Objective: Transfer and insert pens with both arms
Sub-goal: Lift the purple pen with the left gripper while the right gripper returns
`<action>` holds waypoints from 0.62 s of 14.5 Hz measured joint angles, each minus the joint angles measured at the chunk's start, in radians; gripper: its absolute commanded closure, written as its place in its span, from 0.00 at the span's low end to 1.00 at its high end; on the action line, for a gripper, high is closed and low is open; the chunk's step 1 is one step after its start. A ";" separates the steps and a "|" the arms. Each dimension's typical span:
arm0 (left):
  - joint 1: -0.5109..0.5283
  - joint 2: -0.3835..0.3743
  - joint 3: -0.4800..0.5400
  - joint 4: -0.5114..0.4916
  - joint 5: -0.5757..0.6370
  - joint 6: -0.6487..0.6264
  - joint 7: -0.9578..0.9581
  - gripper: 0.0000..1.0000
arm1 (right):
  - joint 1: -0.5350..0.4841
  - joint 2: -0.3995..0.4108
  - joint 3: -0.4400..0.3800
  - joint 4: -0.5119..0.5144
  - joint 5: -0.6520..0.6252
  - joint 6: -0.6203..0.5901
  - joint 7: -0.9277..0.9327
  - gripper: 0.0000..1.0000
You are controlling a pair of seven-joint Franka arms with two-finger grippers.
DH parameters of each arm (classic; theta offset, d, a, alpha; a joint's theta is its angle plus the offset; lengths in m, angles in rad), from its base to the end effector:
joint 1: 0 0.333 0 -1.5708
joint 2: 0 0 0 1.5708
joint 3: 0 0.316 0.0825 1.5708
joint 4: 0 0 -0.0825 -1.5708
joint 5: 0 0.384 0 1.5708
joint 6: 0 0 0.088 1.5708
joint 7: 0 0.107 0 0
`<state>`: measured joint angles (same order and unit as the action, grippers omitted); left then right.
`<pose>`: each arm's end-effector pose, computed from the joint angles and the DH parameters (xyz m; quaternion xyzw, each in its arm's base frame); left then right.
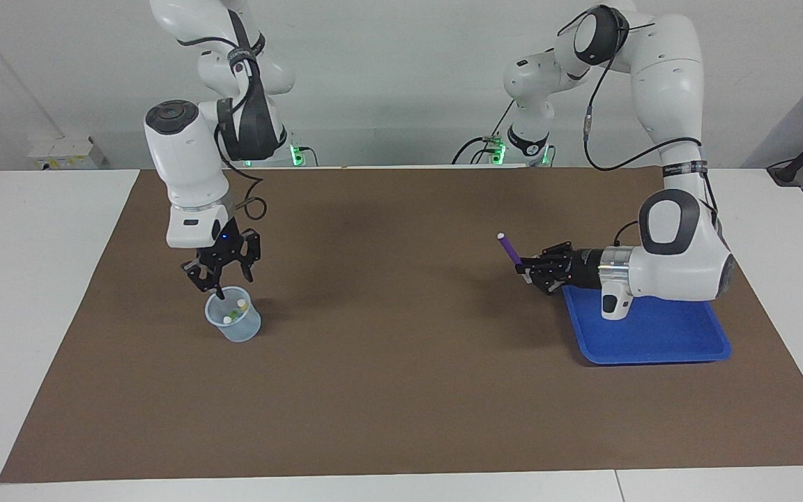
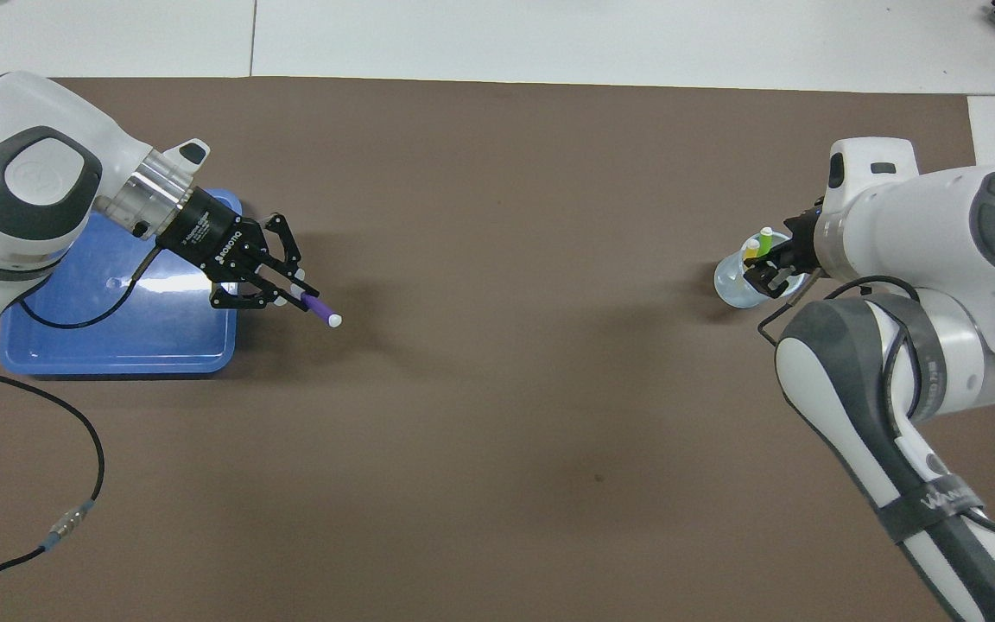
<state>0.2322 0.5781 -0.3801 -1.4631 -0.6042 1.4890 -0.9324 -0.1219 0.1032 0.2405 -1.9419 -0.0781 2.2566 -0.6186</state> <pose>0.6410 -0.1175 0.3671 0.7995 0.3878 -0.4057 0.2141 0.5985 0.0655 0.4525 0.9201 0.3762 0.0988 0.0464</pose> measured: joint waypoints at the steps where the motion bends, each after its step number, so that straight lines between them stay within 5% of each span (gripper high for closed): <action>1: -0.006 -0.001 0.000 0.000 -0.025 0.014 -0.040 1.00 | 0.000 0.000 0.000 0.002 0.012 0.001 0.003 0.00; 4: -0.019 -0.001 0.000 -0.002 -0.076 0.046 -0.144 1.00 | 0.007 0.000 0.005 0.018 0.135 0.001 0.098 0.00; 9: -0.066 -0.001 -0.001 -0.007 -0.130 0.099 -0.274 1.00 | 0.133 0.000 0.014 0.068 0.211 0.000 0.622 0.00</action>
<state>0.1659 0.5776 -0.3809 -1.4698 -0.7346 1.5879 -1.2062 0.0110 0.1030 0.2547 -1.8739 0.1333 2.2570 0.0030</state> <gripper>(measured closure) 0.833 0.000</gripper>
